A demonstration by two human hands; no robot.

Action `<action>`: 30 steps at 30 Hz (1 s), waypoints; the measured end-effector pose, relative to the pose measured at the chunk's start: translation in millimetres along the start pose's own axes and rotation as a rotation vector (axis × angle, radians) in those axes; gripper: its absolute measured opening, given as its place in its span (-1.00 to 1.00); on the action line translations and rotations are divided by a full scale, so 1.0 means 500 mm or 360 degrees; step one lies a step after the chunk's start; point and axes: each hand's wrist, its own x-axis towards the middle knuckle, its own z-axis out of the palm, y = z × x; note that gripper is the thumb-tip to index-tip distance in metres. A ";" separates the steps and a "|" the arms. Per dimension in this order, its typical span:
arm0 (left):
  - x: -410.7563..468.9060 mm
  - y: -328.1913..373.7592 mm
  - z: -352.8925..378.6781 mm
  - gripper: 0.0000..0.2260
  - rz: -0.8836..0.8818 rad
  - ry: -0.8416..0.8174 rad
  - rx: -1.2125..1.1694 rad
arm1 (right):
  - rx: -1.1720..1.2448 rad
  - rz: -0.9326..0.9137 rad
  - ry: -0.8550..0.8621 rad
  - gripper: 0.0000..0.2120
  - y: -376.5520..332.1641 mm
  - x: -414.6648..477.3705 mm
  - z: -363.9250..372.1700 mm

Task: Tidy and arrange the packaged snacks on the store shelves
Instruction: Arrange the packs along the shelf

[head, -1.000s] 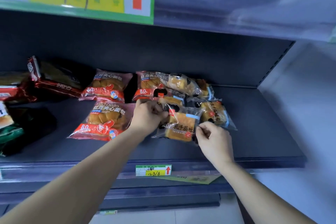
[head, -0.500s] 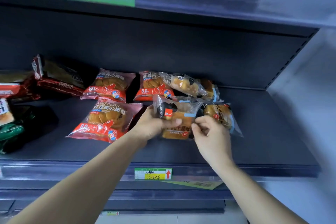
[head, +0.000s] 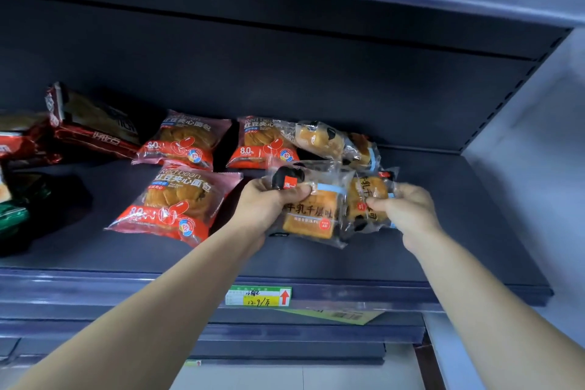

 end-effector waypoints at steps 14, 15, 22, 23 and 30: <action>-0.019 -0.013 -0.075 -0.22 0.0460 -0.0401 0.0697 | -0.0316 -0.0834 -0.0195 -0.62 -0.058 -0.009 0.023; -0.017 -0.013 -0.076 -0.05 0.0470 -0.0421 0.0710 | -0.0293 -0.0848 -0.0179 -0.63 -0.064 -0.006 0.025; -0.025 0.005 -0.075 0.09 0.0749 -0.0223 0.1545 | -0.0229 -0.0831 -0.0309 -0.67 -0.086 -0.014 0.071; -0.025 0.005 -0.075 0.10 0.0773 -0.0187 0.1619 | -0.0220 -0.0812 -0.0312 -0.68 -0.085 -0.016 0.076; -0.033 0.011 -0.064 0.11 0.0815 -0.0211 0.1701 | 0.0275 -0.0675 -0.0370 -0.57 -0.081 -0.021 0.090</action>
